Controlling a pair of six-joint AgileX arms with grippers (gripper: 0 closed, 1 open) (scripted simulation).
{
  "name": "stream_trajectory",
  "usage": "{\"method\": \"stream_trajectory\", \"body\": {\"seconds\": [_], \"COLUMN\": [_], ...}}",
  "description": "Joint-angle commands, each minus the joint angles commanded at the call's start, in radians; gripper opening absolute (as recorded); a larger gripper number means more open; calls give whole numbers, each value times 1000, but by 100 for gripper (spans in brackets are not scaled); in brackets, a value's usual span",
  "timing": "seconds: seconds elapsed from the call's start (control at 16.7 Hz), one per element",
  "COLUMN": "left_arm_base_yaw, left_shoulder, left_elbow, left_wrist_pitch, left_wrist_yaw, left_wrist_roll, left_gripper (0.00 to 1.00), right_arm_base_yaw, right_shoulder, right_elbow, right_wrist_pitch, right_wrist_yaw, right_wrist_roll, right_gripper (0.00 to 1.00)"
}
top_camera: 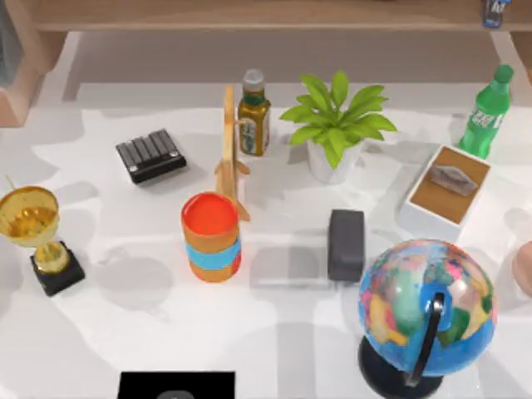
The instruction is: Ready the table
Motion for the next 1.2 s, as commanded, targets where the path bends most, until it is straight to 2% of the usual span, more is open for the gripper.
{"method": "stream_trajectory", "body": {"seconds": [0.24,0.3,0.84,1.2], "left_arm_base_yaw": [0,0,4,53], "left_shoulder": [0,0,-4,-105], "left_elbow": [0,0,-3,-130], "left_wrist_pitch": [0,0,1,35], "left_wrist_yaw": [0,0,1,44], "left_wrist_roll": [0,0,0,14], "left_gripper": [98,100,100,100], "right_arm_base_yaw": [0,0,0,0], "right_shoulder": [0,0,0,0], "right_elbow": [0,0,0,0], "right_wrist_pitch": [0,0,0,0], "right_wrist_yaw": [0,0,0,0], "right_wrist_roll": [0,0,0,0], "right_gripper": [100,100,100,100]}}
